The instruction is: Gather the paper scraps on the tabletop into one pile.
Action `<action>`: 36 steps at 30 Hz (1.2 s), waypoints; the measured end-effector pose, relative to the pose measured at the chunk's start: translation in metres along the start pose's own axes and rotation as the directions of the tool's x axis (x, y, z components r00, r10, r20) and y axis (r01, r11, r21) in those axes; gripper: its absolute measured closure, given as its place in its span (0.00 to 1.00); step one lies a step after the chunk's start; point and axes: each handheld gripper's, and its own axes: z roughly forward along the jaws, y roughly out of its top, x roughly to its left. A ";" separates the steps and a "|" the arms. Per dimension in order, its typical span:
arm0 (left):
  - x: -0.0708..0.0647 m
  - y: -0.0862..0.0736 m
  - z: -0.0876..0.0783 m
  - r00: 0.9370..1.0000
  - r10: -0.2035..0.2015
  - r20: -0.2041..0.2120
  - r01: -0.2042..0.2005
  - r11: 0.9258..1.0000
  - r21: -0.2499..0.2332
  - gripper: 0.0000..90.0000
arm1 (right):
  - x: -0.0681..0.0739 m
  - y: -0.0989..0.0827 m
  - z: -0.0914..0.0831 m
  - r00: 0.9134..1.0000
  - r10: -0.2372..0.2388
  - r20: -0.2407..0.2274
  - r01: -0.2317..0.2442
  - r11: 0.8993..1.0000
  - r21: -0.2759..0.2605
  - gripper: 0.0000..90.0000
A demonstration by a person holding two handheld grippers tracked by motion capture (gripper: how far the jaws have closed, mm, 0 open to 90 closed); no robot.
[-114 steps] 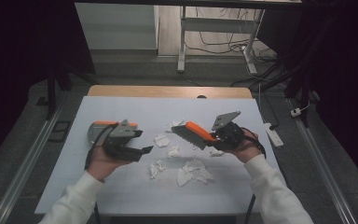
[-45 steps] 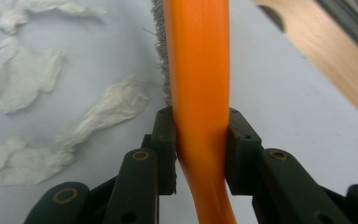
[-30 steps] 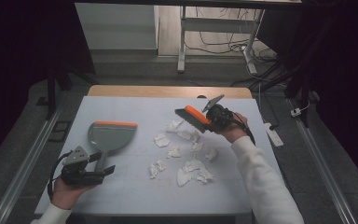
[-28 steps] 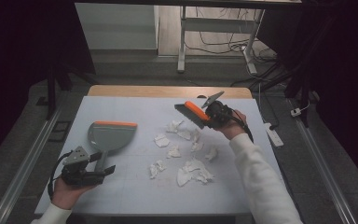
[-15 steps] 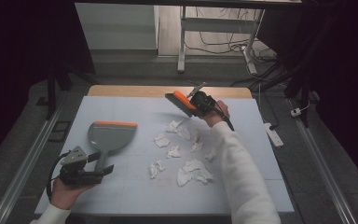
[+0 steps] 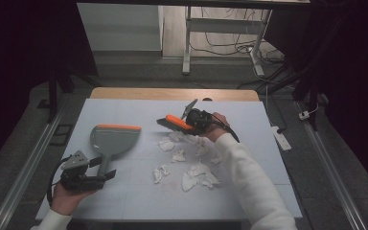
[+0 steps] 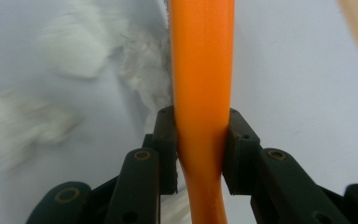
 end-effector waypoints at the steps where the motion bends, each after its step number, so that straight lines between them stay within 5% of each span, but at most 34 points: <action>1: 0.000 0.000 0.000 1.000 -0.003 0.005 0.003 1.000 -0.004 0.28 | 0.004 -0.003 -0.005 1.000 -0.002 -0.020 0.002 1.000 -0.002 0.78; 3: -0.001 0.001 -0.001 1.000 -0.003 0.008 0.003 1.000 -0.008 0.28 | 0.010 -0.008 -0.016 0.999 -0.019 -0.041 0.019 1.000 0.003 0.78; 5: -0.001 0.002 0.000 1.000 0.000 0.009 0.000 1.000 -0.007 0.28 | 0.012 -0.009 -0.026 1.000 -0.024 0.003 0.024 1.000 -0.013 0.78; 7: -0.001 0.002 0.000 1.000 -0.001 0.008 0.001 1.000 -0.006 0.28 | 0.008 -0.008 -0.037 0.999 0.014 0.031 -0.012 0.997 -0.075 0.78; 8: -0.001 0.002 0.000 1.000 -0.001 0.006 0.001 1.000 -0.006 0.28 | 0.004 -0.005 -0.045 0.997 0.067 0.028 -0.062 0.988 -0.142 0.78; 9: -0.001 0.002 0.000 1.000 -0.002 0.005 0.002 1.000 -0.006 0.28 | 0.004 -0.005 -0.045 0.997 0.067 0.028 -0.062 0.988 -0.142 0.78; 17: 0.001 0.001 0.000 1.000 -0.005 0.004 0.005 1.000 -0.008 0.28 | 0.022 0.025 -0.030 0.985 0.123 -0.120 -0.145 0.969 -0.197 0.78; 18: 0.001 0.001 0.000 1.000 -0.006 0.003 0.006 1.000 -0.009 0.28 | 0.027 0.030 -0.023 0.975 0.146 -0.166 -0.179 0.962 -0.205 0.78; 22: 0.001 0.001 0.000 1.000 -0.005 0.002 0.005 1.000 -0.008 0.28 | 0.034 0.037 -0.011 0.959 0.176 -0.220 -0.221 0.955 -0.200 0.78; 23: 0.001 0.001 0.000 1.000 -0.004 0.002 0.004 1.000 -0.007 0.28 | 0.037 0.039 -0.003 0.947 0.199 -0.253 -0.250 0.949 -0.190 0.78; 27: 0.001 0.001 0.000 1.000 -0.004 0.001 0.004 1.000 -0.007 0.28 | 0.039 0.041 0.007 0.939 0.224 -0.259 -0.268 0.952 -0.148 0.78; 31: 0.001 0.001 0.000 1.000 -0.003 0.001 0.003 1.000 -0.006 0.28 | 0.036 0.035 0.016 0.928 0.288 -0.237 -0.313 0.947 -0.073 0.78; 35: 0.001 0.001 0.000 1.000 -0.005 0.002 0.005 1.000 -0.009 0.28 | 0.026 0.021 0.011 0.909 0.368 -0.198 -0.380 0.925 -0.028 0.78; 36: 0.001 0.001 0.000 1.000 -0.005 0.003 0.005 1.000 -0.010 0.28 | 0.022 0.012 0.004 0.910 0.376 -0.173 -0.384 0.923 -0.013 0.78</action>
